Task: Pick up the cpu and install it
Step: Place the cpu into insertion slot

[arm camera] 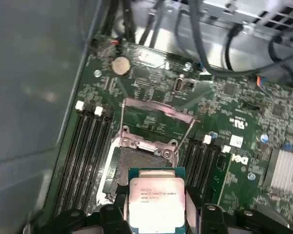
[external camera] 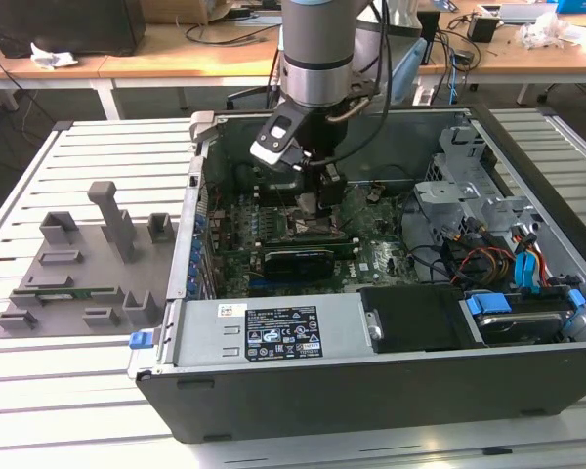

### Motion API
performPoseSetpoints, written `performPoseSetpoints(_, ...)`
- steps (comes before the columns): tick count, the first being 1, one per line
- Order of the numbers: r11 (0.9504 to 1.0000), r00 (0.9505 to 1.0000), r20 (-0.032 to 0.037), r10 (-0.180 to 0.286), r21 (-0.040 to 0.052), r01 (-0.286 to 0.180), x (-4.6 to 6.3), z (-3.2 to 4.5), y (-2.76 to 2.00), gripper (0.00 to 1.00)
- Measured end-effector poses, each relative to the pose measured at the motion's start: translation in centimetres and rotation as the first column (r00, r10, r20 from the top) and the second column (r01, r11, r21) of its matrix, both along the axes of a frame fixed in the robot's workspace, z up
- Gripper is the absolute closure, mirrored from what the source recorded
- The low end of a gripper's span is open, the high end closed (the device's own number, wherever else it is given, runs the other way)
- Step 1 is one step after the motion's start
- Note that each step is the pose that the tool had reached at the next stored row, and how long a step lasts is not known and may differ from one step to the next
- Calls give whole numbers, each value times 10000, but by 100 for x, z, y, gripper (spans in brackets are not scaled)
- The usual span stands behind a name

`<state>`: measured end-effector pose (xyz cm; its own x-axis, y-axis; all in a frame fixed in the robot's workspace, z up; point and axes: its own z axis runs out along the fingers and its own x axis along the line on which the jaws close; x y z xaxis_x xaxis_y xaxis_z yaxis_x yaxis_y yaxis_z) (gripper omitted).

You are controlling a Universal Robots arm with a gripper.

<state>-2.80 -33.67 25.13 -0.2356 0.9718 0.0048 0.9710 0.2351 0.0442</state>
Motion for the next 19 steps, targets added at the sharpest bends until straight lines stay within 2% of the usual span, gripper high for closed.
performPoseSetpoints(2,9989,9989,0,-461,0,461,0,-1,0,45)
performPoseSetpoints(4,9934,9934,0,-1143,0,1143,0,-3,0,45)
performPoseSetpoints(6,9887,9887,0,-1498,0,1498,0,-4,0,45)
performPoseSetpoints(9,9767,9767,-1,-2144,-1,2144,0,-8,0,45)
performPoseSetpoints(10,9708,9708,-1,-2399,0,2399,0,-16,0,45)
performPoseSetpoints(14,9707,9707,0,-2403,0,2403,1,-63,11,45)
performPoseSetpoints(19,9748,9748,0,-2229,-3,2229,1,-108,21,45)
